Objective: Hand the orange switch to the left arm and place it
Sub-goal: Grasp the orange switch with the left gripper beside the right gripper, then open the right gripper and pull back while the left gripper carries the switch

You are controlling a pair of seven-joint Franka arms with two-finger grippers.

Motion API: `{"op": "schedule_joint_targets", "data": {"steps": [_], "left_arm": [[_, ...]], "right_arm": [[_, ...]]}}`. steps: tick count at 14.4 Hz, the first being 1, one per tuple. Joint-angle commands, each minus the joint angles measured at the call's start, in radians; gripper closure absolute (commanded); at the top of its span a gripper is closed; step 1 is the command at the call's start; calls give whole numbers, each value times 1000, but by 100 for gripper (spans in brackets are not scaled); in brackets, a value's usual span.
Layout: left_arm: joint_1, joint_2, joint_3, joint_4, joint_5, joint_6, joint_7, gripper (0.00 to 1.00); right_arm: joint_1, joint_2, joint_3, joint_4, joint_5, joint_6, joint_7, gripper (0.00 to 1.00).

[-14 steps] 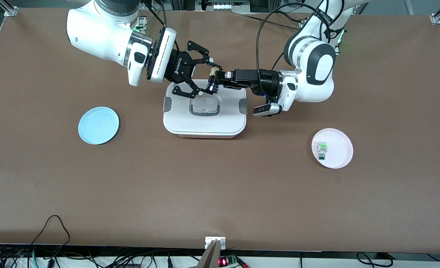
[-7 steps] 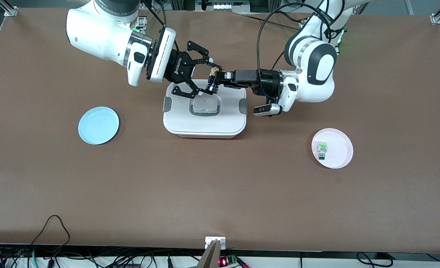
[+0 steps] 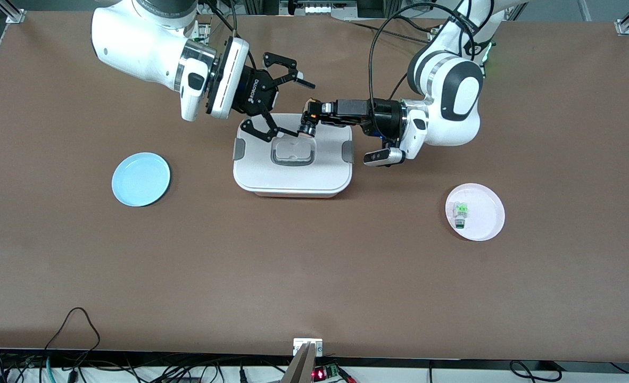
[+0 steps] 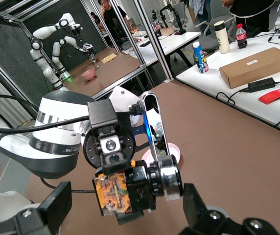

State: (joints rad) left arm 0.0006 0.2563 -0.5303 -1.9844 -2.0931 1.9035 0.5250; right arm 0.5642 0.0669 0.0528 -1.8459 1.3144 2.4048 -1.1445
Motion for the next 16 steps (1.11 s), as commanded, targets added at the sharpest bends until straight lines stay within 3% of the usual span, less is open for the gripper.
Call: {"op": "schedule_joint_targets", "data": {"steps": [1, 6, 9, 13, 16], "left_arm": [[27, -22, 3, -13, -7, 2, 6, 79], [122, -9, 13, 50, 275, 8, -13, 84], [218, 29, 12, 133, 644, 9, -26, 84], [274, 95, 15, 199, 1008, 8, -51, 84], [297, 155, 26, 265, 1246, 8, -54, 84]], "right_arm": [[5, -15, -2, 1, 8, -3, 17, 0], [-26, -10, -10, -9, -55, -10, 17, 0], [-90, 4, -10, -44, -136, -10, 19, 0], [-188, 27, -10, -44, -413, -99, 12, 0], [-245, 25, -10, -21, -680, -176, 6, 0]]}}
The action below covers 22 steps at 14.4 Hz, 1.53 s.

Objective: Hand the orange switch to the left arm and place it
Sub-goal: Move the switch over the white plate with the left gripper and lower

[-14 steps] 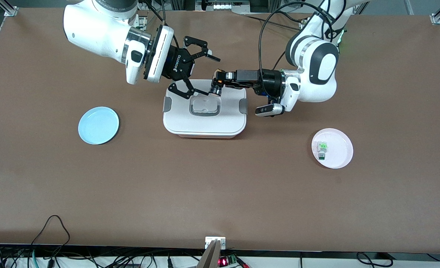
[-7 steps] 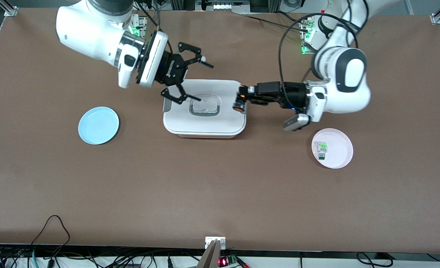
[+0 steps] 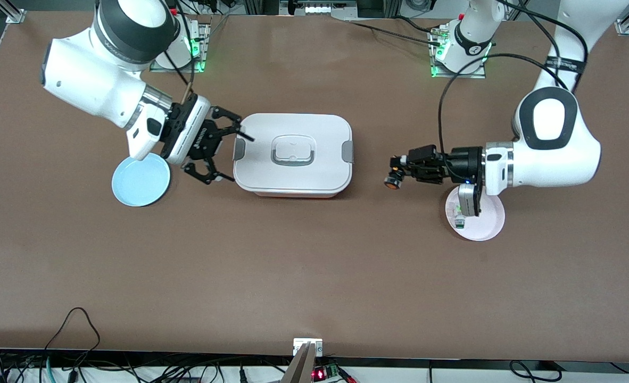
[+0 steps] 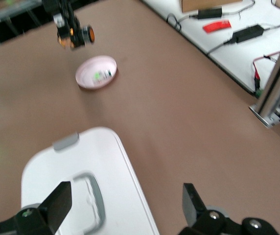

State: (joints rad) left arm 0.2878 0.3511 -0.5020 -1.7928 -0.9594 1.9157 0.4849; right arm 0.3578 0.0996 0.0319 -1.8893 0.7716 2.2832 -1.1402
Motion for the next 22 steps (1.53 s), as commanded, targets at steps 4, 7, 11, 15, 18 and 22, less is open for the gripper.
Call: {"op": "schedule_joint_targets", "data": {"steps": [4, 7, 11, 15, 18, 22], "left_arm": [[16, 81, 28, 82, 422, -3, -12, 84], [14, 86, 69, 81, 662, -1, -11, 86], [17, 132, 164, 82, 914, 40, -9, 85], [22, 201, 188, 79, 1115, 101, 23, 85], [19, 212, 186, 73, 1130, 105, 197, 85], [18, 210, 178, 58, 1130, 109, 388, 84]], "right_arm": [[-85, -12, 9, 50, -473, -178, 5, 0], [-124, -12, 5, 99, -587, -302, 57, 0], [-137, -6, 2, 179, -693, -430, 218, 0], [-134, -14, 2, 200, -775, -501, 462, 0], [-132, -32, 2, 214, -792, -547, 682, 0], [-155, -40, 3, 260, -785, -629, 965, 0]]}}
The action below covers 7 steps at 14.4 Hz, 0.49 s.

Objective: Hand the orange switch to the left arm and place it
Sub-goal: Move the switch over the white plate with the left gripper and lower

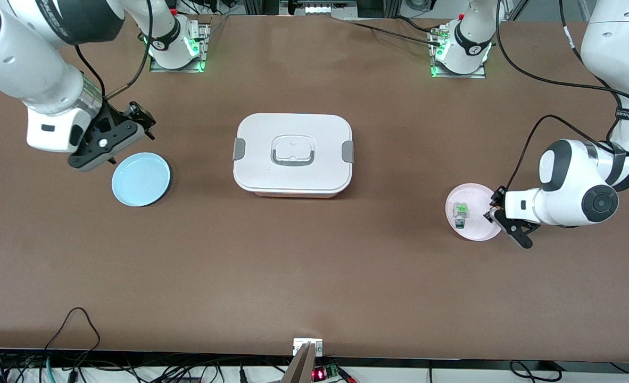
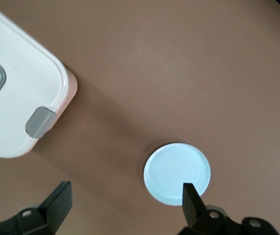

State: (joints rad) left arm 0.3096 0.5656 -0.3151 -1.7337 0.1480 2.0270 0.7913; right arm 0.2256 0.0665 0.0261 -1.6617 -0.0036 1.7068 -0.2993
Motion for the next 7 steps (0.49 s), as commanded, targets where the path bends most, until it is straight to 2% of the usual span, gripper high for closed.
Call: {"op": "schedule_joint_targets", "data": {"steps": [1, 3, 7], "left_arm": [[-6, -4, -10, -9, 22, -4, 118, 84], [2, 0, -10, -21, 22, 22, 244, 84], [11, 4, -9, -104, 24, 198, 432, 84]], "right_arm": [[-58, -8, 15, 42, -6, -79, 170, 0], [-120, -30, 28, 45, -4, -120, 239, 0], [-218, -69, 40, 42, -3, -139, 252, 0]]}}
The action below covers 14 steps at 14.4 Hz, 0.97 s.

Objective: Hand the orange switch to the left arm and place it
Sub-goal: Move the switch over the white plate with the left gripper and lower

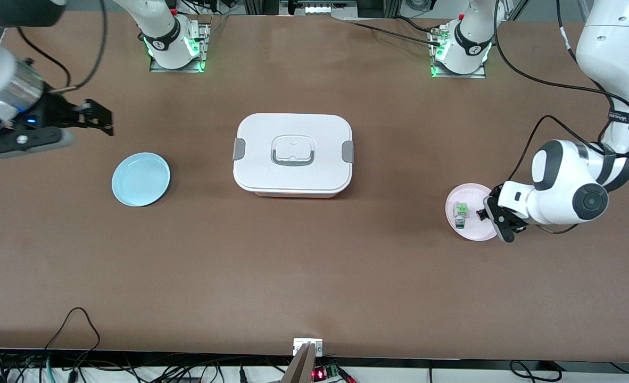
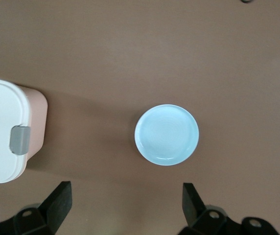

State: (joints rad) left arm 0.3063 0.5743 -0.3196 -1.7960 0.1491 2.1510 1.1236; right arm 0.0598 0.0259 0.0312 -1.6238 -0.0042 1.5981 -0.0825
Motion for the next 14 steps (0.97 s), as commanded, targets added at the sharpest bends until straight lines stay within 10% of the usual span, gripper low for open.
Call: {"op": "schedule_joint_targets", "data": {"steps": [1, 9, 12, 14], "left_arm": [[19, -1, -6, -48, 23, 90, 132, 84], [45, 25, -4, -71, 24, 125, 211, 74], [57, 24, -7, -79, 24, 125, 209, 0], [56, 16, -7, -72, 23, 113, 199, 0]], "right_arm": [[-75, -40, 45, 1, -2, -35, 49, 0], [-83, -72, 53, -14, -5, -44, 107, 0], [-89, -72, 49, -14, -3, -43, 110, 0], [-94, -67, 49, -8, -5, -50, 106, 0]]}}
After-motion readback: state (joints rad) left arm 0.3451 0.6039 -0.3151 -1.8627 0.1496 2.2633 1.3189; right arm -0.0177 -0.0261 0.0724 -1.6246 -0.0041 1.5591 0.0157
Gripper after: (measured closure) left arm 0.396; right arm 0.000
